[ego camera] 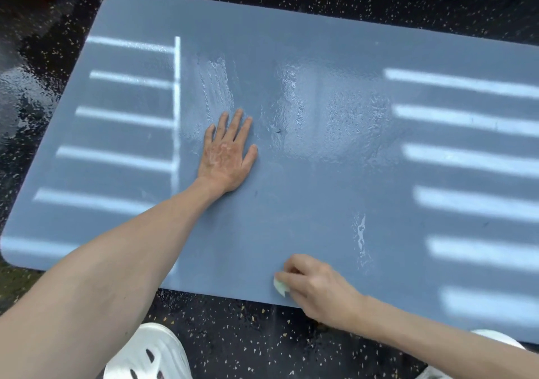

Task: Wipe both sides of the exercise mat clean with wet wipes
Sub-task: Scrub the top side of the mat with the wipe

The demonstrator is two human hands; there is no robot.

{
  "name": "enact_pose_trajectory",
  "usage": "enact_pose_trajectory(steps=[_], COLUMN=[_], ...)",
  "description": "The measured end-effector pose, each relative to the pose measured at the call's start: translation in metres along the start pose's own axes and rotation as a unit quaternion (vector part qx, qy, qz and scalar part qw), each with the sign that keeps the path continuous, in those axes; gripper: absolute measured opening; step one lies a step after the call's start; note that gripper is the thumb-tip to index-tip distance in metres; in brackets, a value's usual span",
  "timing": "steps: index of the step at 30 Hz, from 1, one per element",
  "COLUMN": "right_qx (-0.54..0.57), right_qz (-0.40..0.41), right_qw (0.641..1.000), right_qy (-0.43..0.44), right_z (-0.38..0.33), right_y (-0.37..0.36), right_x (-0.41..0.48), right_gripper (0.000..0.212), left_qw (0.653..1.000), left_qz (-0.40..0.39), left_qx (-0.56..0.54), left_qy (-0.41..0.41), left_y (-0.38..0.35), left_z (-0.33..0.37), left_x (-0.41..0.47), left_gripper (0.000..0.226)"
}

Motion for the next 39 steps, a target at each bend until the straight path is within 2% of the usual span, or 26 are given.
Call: enact_pose_trajectory(steps=[3,5,8,9,12,13,18,19,22,23,25,28,29,32,33,35,37,38,39], right_qx=[-0.039,-0.046,-0.032,-0.038,-0.073,-0.077,-0.060,-0.066,-0.084,-0.085,-0.082,-0.040,-0.047,-0.079,-0.082,-0.093,-0.090,-0.094,-0.099], right_qz=[0.138,0.119,0.024,0.030,0.162,0.177,0.062,0.071,0.184,0.198,0.162,0.050,0.046,0.192,0.211,0.174,0.078,0.056,0.071], right_qw=[0.984,0.988,0.999,0.999,0.979,0.976,0.996,0.995,0.972,0.968,0.981,0.996,0.996,0.975,0.969,0.979,0.992,0.992,0.992], right_qy=[-0.108,-0.085,0.009,0.001,-0.095,-0.103,0.016,-0.005,-0.122,-0.126,-0.064,0.057,0.059,-0.074,-0.102,-0.052,0.044,0.062,0.034], right_z=[0.044,0.037,0.016,0.024,0.066,0.069,0.047,0.059,0.100,0.102,0.081,0.057,0.069,0.134,0.144,0.135,0.123,0.133,0.153], right_y=[0.027,0.020,0.008,0.016,0.049,0.051,0.035,0.045,0.082,0.081,0.064,0.051,0.061,0.110,0.114,0.104,0.092,0.102,0.119], right_x=[0.037,0.030,0.012,0.022,0.067,0.070,0.051,0.064,0.107,0.108,0.091,0.068,0.080,0.140,0.147,0.141,0.126,0.134,0.153], right_gripper=[0.021,0.021,0.019,0.019,0.019,0.019,0.020,0.021,0.019,0.018,0.022,0.028,0.027,0.025,0.024,0.025,0.022,0.021,0.019], left_qw=[1.000,1.000,0.999,0.999,0.997,0.996,0.995,0.996,0.998,0.998,0.996,0.996,0.997,0.997,0.996,0.995,0.995,0.995,0.995], left_qz=[0.000,0.001,0.014,0.025,0.054,0.062,0.065,0.060,0.036,0.037,0.048,0.052,0.051,0.065,0.073,0.081,0.078,0.076,0.072], left_qx=[-0.007,-0.011,-0.031,-0.037,-0.058,-0.064,-0.071,-0.070,-0.057,-0.057,-0.071,-0.073,-0.066,-0.047,-0.044,-0.048,-0.050,-0.050,-0.050], left_qy=[0.000,0.001,0.002,0.003,0.019,0.024,0.001,-0.001,-0.001,-0.001,0.000,-0.001,0.001,0.019,0.023,0.028,0.039,0.044,0.045], left_y=[-0.001,-0.001,0.004,0.006,0.010,0.011,0.012,0.012,0.008,0.007,0.008,0.007,0.006,-0.002,-0.004,-0.008,-0.008,-0.008,-0.008], left_z=[0.000,0.000,0.003,0.005,0.011,0.014,0.033,0.037,0.044,0.045,0.049,0.056,0.056,0.052,0.051,0.050,0.050,0.050,0.050], left_x=[0.001,0.000,0.000,0.002,0.010,0.013,0.042,0.050,0.072,0.079,0.093,0.116,0.123,0.133,0.133,0.135,0.136,0.137,0.138], left_gripper=[0.060,0.060,0.065,0.067,0.066,0.063,0.055,0.056,0.054,0.055,0.057,0.055,0.055,0.053,0.053,0.055,0.057,0.057,0.057])
Point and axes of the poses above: each hand's wrist, its own x-axis towards the middle knuckle, its own y-axis out of the back of the hand, z = x × y, the point moved 4 cm from there along x, towards the middle knuckle, and after that the axes turned 10 degrees about -x, right-handed, at the moved point
